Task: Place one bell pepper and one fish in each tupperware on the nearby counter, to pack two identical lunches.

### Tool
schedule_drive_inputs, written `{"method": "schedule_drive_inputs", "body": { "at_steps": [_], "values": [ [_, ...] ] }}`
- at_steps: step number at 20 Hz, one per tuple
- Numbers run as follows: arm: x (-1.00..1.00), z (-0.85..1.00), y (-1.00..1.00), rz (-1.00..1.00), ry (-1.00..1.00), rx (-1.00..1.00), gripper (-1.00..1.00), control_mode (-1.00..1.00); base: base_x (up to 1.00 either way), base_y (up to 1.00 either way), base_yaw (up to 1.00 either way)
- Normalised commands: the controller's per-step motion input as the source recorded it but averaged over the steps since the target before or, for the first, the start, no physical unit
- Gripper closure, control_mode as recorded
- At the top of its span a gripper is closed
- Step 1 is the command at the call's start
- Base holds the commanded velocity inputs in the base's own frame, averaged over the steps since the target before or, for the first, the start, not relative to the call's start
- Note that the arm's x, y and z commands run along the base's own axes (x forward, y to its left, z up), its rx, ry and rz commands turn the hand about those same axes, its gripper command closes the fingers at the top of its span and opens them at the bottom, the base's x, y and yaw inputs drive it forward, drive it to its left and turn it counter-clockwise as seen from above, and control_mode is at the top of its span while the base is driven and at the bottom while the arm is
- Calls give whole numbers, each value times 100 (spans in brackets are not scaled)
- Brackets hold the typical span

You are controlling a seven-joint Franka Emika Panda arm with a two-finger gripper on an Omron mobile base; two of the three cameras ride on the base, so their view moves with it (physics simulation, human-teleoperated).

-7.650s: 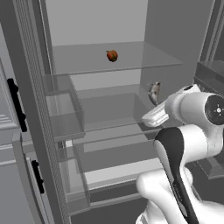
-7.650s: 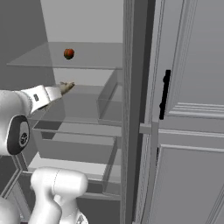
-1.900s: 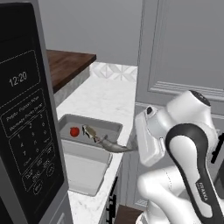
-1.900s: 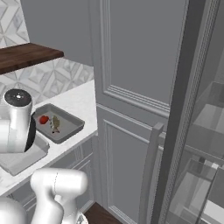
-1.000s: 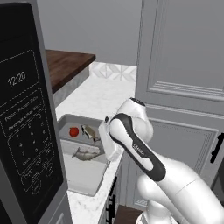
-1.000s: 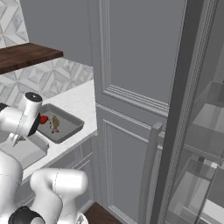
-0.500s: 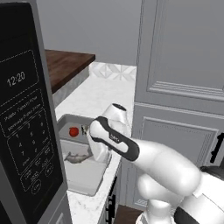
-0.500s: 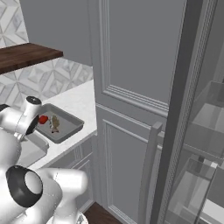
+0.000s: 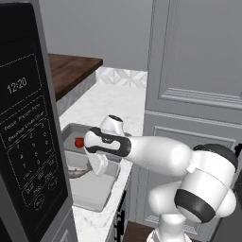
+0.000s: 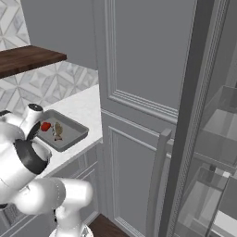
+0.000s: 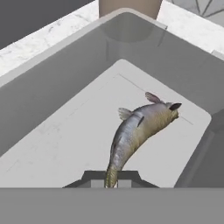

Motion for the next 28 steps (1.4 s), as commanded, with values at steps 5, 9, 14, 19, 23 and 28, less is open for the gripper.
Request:
{"method": "schedule_drive_inputs", "body": {
  "at_steps": [5,9,14,19,23,28],
  "values": [
    [12,-17,0,0,-10,-5,-100,-100,0,0,0],
    [0,-24,11,0,-11,-10,-100,-100,0,0,0],
    [-9,13,4,0,-7,-5,-100,-100,0,0,0],
    [-52,82,-13,0,-5,0,-100,-100,0,0,0],
    [-84,31,-39,-4,-12,0,-100,-100,0,0,0],
    [-74,0,-79,-38,0,0,-100,-100,0,0,0]
  ]
}}
